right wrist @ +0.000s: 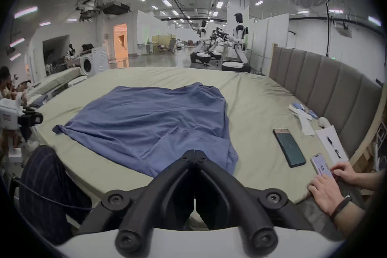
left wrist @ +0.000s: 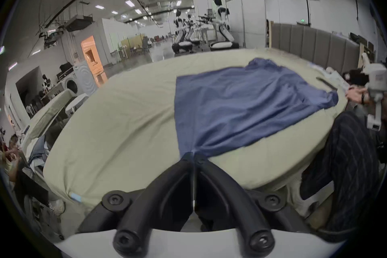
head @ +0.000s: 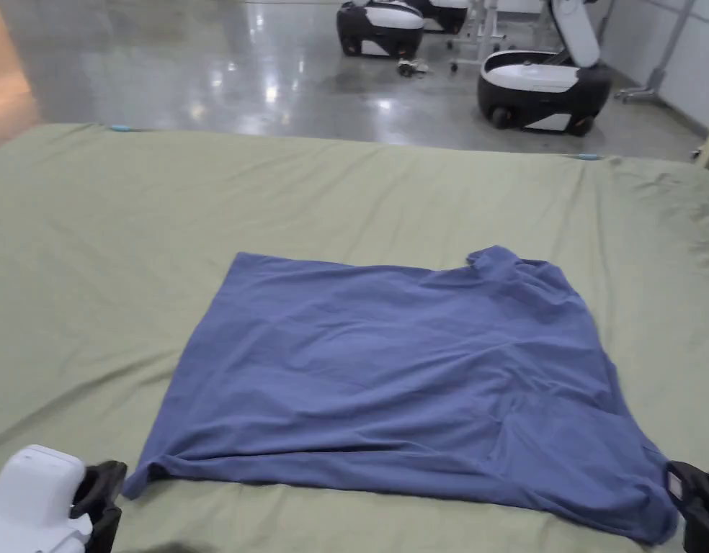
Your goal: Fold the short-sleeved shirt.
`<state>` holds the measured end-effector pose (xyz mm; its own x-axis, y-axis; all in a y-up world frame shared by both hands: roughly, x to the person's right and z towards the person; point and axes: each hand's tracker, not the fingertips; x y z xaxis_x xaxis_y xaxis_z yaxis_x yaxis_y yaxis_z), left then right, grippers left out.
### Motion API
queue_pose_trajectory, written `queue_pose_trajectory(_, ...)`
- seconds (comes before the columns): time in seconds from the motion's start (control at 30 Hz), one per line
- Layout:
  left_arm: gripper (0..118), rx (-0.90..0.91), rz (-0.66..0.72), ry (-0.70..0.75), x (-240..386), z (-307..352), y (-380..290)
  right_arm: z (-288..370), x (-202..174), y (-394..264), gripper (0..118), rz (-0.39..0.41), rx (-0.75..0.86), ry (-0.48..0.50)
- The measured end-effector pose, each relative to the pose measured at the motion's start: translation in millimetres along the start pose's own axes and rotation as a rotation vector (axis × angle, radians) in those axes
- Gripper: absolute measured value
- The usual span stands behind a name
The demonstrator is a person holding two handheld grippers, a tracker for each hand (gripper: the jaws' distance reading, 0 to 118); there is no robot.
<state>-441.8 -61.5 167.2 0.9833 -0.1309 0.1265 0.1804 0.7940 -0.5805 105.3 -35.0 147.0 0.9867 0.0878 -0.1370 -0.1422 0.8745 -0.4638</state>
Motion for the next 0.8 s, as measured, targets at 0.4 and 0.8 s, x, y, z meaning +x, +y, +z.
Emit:
queue_pose_trajectory(0.4,90,-0.098,0.0,-0.005,-11.2,-28.6,-8.5,-30.4,16.7,-18.4,0,-0.11,-0.088,0.025)
queue_pose_trajectory(0.8,0,-0.191,0.064,-0.061,-6.7,-82.0,11.5,-37.3,30.3,-26.1,0,-0.128,-0.136,-0.008)
